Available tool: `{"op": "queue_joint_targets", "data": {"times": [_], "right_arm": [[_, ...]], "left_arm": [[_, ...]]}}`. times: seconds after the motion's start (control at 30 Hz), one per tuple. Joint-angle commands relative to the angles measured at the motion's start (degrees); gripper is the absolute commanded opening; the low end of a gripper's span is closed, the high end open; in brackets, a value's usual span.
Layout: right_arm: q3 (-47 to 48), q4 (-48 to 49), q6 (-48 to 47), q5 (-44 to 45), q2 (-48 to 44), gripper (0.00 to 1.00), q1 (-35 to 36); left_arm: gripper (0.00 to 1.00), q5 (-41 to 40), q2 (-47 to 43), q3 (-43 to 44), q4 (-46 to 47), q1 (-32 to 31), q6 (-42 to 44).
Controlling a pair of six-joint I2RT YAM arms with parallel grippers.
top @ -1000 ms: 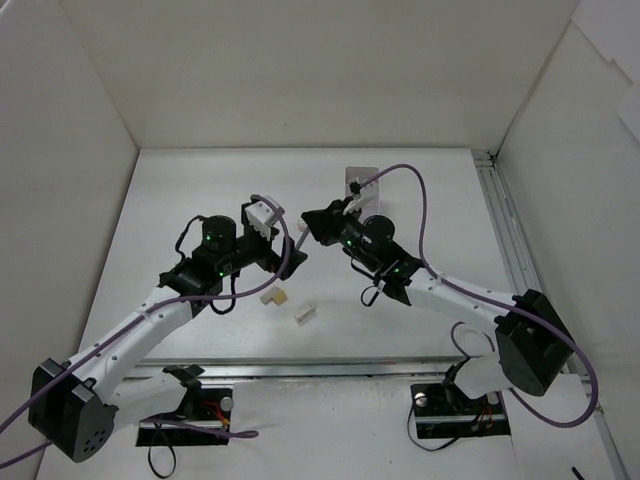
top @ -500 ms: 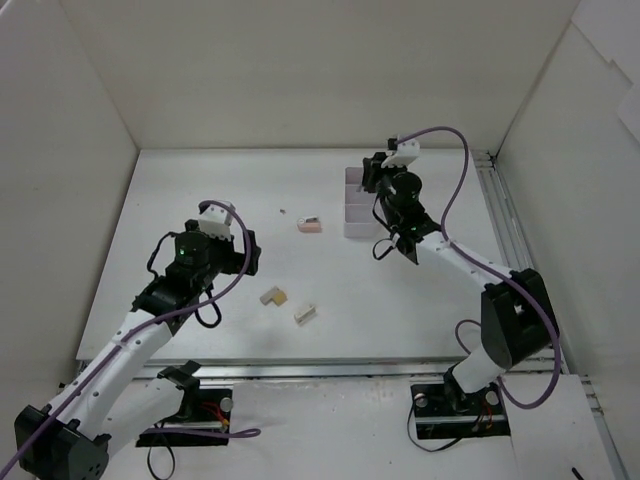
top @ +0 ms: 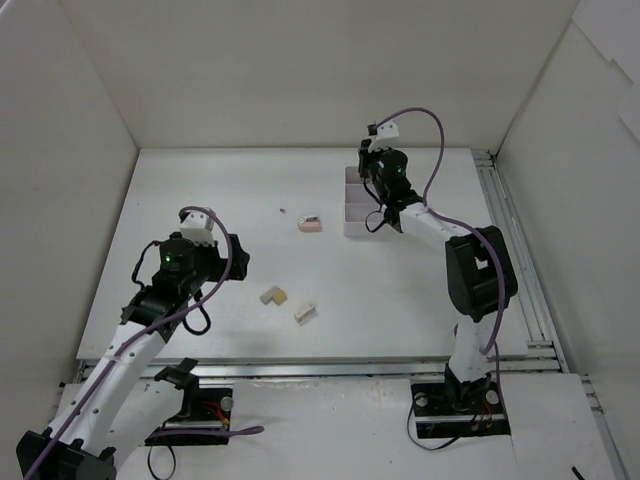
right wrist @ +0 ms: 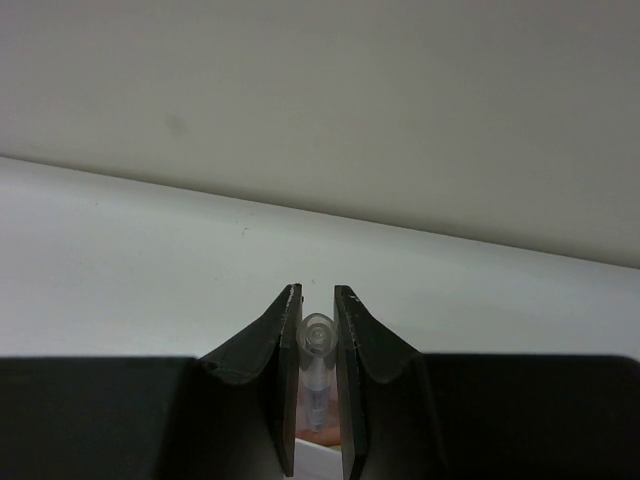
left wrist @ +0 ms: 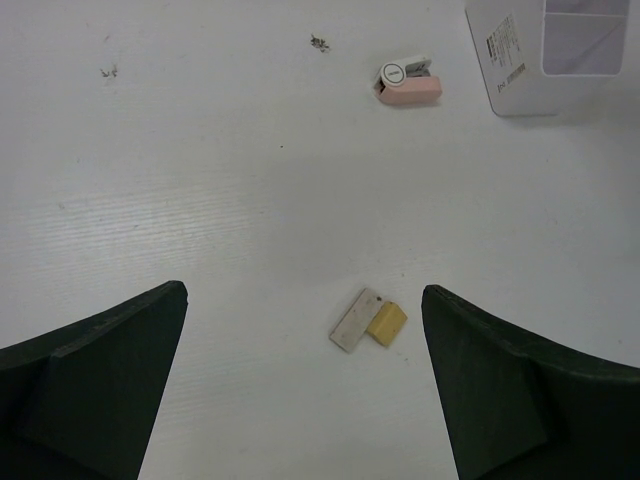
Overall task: Sort the stationery into containers
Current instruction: Place the pen in the storage box.
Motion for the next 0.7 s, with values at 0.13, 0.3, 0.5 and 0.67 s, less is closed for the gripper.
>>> {"op": "queue_joint_targets", "data": {"times": [0.13,0.3,0.5,0.67], "right_arm": [[4.8,5.0,-1.6,-0.7,1.8,0.00,-0.4],[3.4,5.1,-0.6,-0.7,2.4,0.01,-0.4],[-0.3,5.1,0.1,-2.1,-1.8,0.49,-0.3],[-4.0,4.9,2.2,-5.4,-8.4,0.98,0.0]], "left_arm": [[1.00,2.1,1.2,2.0,2.2,0.6,-0.2],[1.00,2.4,1.8,2.9,1.5,0.6,0.2],[1.00,2.4,0.7,3.6,0.2,0.6,-0.4],[1.00,2.5,0.2,4.6,-2.1,1.1,-1.5]]}}
